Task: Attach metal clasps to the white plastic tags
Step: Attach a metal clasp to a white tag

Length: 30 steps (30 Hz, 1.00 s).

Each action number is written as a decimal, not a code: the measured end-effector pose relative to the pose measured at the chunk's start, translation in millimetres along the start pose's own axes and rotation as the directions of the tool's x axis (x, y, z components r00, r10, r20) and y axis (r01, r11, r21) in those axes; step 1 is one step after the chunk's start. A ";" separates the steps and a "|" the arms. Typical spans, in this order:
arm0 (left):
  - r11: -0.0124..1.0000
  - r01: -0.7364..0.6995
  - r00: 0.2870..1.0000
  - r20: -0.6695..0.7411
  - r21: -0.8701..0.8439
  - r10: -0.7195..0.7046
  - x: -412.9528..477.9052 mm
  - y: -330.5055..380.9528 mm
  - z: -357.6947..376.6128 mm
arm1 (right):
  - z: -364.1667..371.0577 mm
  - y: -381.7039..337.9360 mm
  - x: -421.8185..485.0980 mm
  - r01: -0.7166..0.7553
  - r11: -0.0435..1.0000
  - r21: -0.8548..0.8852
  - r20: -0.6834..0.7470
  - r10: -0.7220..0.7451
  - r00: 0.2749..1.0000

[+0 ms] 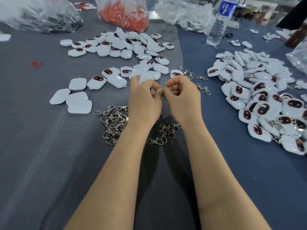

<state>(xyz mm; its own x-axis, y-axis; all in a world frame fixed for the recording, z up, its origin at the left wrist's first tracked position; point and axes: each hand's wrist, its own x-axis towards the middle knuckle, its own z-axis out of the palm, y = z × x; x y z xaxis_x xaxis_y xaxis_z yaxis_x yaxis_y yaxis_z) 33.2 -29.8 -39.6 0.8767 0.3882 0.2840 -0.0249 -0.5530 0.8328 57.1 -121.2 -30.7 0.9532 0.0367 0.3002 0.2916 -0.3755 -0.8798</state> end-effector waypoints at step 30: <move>0.997 -0.037 0.999 0.041 0.062 0.034 0.4 -0.8 -5.9 | -3.2 6.4 -2.0 0.141 0.990 -0.016 0.095 -0.139 0.986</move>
<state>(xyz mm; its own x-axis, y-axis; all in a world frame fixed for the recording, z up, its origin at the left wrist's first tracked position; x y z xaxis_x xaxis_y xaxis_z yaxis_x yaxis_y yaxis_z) 30.7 -24.8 -37.3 0.8942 0.3387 0.2928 -0.0274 -0.6113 0.7909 56.8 -126.7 -35.8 0.9068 0.1760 0.3831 0.4216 -0.3809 -0.8229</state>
